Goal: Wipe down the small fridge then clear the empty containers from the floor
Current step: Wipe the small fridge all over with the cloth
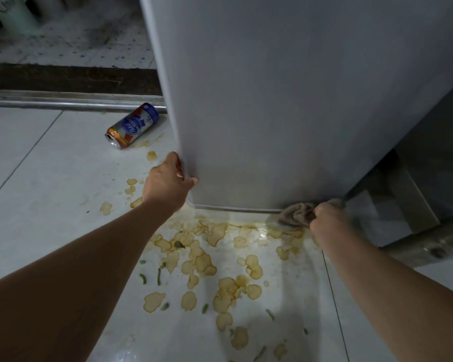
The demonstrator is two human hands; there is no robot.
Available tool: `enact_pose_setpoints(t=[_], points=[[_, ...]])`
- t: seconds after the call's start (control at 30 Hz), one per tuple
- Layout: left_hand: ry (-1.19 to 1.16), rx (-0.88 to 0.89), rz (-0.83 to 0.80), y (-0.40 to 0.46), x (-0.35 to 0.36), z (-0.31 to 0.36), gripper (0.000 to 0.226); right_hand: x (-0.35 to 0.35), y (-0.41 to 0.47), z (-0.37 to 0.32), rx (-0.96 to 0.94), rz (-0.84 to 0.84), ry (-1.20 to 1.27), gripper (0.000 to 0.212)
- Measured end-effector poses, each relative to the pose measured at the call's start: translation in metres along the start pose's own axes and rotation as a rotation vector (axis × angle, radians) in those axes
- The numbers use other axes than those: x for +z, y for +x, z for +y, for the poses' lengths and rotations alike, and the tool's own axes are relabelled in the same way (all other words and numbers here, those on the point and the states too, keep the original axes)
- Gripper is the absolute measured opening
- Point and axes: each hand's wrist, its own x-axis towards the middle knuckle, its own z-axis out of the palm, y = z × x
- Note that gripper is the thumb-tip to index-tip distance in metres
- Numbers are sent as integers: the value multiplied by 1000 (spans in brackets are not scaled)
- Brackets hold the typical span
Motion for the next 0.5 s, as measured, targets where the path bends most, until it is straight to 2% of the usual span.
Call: enact_pose_setpoints(t=[0.1, 0.2, 0.3, 0.5], points=[[17, -26, 8, -3, 0, 4, 31, -12, 10, 4, -143, 33, -314, 41], [49, -54, 17, -6, -2, 11, 31, -12, 9, 7, -116, 12, -362, 49], [72, -57, 12, -10, -6, 15, 30, -13, 15, 7, -156, 30, -341, 47], [1, -108, 40, -27, -11, 23, 43, -15, 12, 5, -112, 51, 172, 42]])
